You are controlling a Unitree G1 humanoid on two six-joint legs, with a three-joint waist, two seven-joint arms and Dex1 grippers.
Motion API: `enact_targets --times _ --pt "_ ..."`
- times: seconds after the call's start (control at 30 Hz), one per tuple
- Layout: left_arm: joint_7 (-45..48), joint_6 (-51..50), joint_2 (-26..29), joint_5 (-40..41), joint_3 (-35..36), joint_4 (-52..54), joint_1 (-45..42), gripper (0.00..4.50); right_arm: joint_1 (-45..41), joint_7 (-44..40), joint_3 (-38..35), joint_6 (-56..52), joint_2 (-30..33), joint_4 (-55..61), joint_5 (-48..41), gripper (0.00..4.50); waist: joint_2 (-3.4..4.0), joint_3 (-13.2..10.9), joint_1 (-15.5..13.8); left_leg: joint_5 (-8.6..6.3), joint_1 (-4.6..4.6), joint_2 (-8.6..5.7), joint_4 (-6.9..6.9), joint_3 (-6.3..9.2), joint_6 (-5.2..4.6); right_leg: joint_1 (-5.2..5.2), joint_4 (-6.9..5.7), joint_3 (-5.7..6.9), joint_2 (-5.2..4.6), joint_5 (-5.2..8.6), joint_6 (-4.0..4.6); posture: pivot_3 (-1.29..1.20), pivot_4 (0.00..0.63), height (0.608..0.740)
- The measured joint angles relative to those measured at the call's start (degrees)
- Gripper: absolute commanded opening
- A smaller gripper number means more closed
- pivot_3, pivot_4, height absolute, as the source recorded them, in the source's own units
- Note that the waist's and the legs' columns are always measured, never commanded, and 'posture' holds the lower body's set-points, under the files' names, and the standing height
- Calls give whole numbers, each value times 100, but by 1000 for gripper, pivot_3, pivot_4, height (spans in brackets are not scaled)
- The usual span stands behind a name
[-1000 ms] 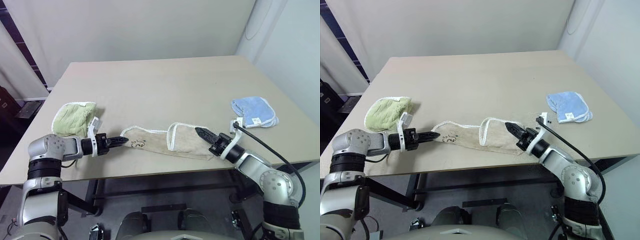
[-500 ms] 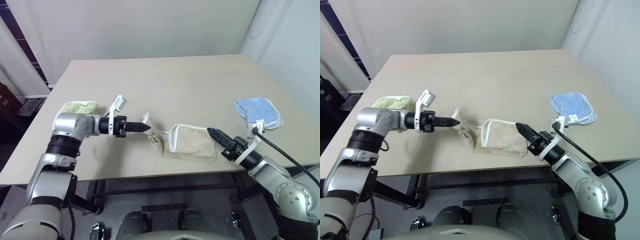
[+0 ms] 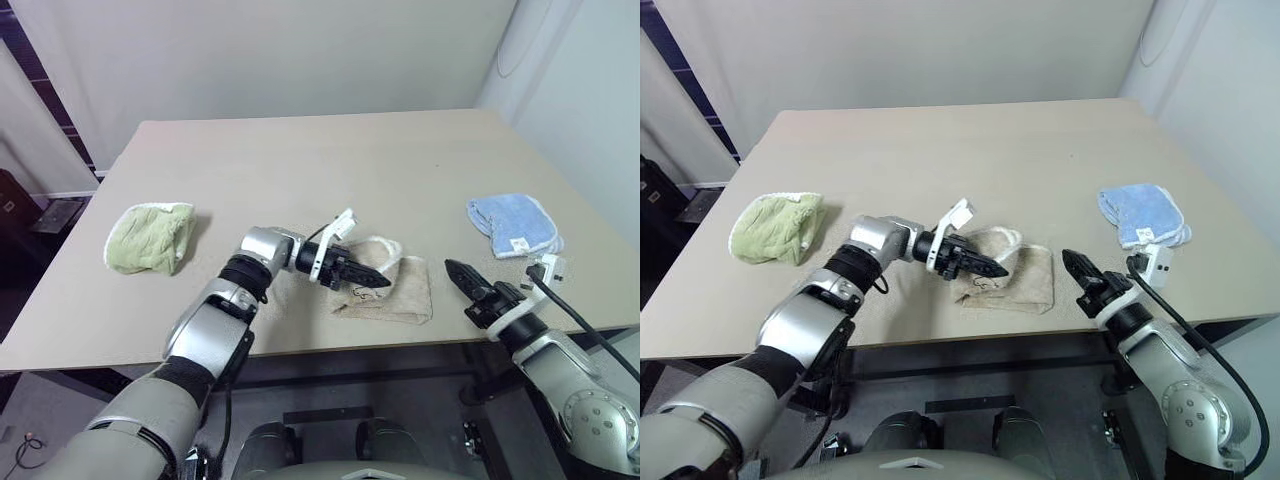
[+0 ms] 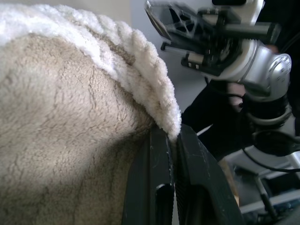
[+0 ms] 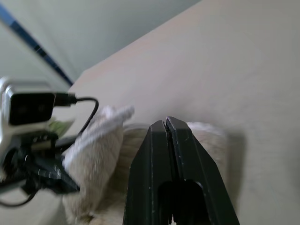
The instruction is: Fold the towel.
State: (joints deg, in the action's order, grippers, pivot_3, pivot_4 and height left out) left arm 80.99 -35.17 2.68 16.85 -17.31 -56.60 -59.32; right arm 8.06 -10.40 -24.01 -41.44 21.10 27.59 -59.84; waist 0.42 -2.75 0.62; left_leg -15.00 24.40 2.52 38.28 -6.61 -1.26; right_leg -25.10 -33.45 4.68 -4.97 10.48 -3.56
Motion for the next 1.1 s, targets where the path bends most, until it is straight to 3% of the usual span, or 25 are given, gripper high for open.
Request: enact_targets --times 0.4,0.8,0.97,1.1 --pt "-656 1049 -712 -672 241 -853 -120 53 29 296 26 203 -16 5 145 0 1 1 -6 0 -4 -4 5 15 0 11 1 0 -2 6 -11 0 0 740" --pt "-259 1107 -813 -721 429 -417 112 4370 -40 271 309 312 -31 -5 506 0 2 1 1 0 -6 -5 10 18 -1 14 -4 1 -2 5 -9 0 0 740" --pt "-39 618 -349 -312 801 706 111 4443 -315 328 220 295 -2 -120 413 0 6 4 19 0 -12 0 18 24 -1 20 -12 1 2 5 -9 0 0 740" --pt "-393 830 147 -259 1036 1297 278 3489 -510 -15 312 301 221 -11 393 0 11 6 16 1 -21 0 19 25 -1 25 -18 0 3 5 -9 0 0 740"
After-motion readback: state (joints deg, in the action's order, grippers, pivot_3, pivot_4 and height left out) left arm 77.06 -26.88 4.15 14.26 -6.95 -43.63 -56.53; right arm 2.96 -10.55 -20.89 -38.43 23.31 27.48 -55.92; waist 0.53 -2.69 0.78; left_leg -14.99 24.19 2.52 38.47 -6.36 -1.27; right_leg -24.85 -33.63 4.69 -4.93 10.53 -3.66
